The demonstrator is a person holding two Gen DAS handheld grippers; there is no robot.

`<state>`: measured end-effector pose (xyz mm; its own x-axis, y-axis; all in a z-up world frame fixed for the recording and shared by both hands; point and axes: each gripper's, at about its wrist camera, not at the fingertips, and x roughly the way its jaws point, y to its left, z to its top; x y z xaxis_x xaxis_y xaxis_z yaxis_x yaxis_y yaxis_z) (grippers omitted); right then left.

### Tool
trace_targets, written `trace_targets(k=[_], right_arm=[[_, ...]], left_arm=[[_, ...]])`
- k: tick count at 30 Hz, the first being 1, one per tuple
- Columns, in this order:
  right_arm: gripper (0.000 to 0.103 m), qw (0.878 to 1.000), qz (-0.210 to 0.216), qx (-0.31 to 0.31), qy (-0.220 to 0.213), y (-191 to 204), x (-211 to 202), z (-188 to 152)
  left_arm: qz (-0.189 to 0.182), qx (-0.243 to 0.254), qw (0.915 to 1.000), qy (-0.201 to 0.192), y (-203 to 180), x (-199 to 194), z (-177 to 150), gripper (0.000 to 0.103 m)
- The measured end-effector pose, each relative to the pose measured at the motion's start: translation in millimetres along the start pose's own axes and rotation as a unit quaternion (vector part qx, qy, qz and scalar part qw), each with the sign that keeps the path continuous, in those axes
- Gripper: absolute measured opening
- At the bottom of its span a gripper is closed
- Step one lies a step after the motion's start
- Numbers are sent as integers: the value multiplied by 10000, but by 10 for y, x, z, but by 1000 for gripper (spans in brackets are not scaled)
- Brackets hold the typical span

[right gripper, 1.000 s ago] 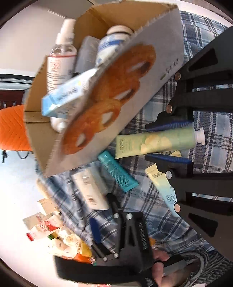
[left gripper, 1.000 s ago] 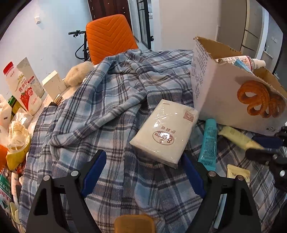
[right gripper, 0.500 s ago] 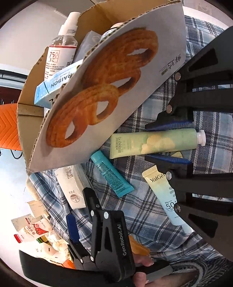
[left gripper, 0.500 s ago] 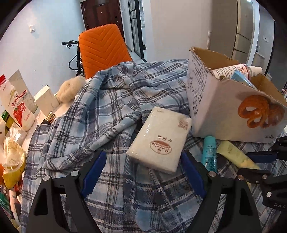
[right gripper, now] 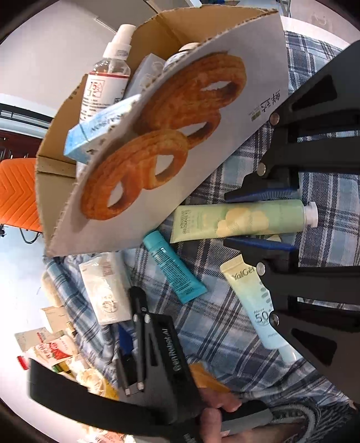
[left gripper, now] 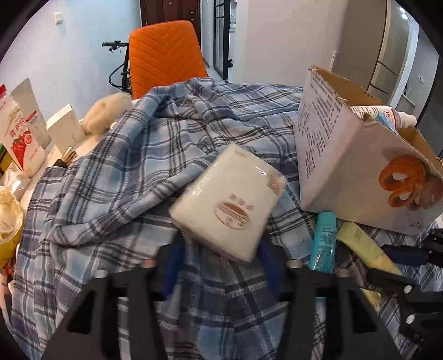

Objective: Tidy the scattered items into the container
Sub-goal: 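Grasp the white tissue pack with the left gripper while the right lifts the green tube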

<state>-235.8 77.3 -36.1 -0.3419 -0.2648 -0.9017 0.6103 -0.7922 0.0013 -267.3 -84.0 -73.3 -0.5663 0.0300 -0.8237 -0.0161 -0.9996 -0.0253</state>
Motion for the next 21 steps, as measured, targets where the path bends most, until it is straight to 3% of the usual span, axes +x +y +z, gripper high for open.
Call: trace_targets(k=[2, 7, 14, 18, 21], right_arm=[[23, 9999, 61, 30, -114, -14, -62, 4], [23, 9983, 263, 136, -507, -39, -253, 21], [22, 9933, 328, 288, -1071, -52, -462, 46], [22, 9833, 689, 512, -1605, -125, -643, 61], [22, 9771, 553, 643, -1951, -173, -767, 43]], left_arm=[[-36, -45, 10000, -7, 17, -39, -37, 25], [-83, -215, 9997, -128, 134, -167, -75, 11], [-115, -251, 9982, -529, 92, -430, -57, 6], [-219, -166, 9963, -820, 35, -590, -31, 5], [-186, -48, 9945, -1025, -30, -693, -24, 5]])
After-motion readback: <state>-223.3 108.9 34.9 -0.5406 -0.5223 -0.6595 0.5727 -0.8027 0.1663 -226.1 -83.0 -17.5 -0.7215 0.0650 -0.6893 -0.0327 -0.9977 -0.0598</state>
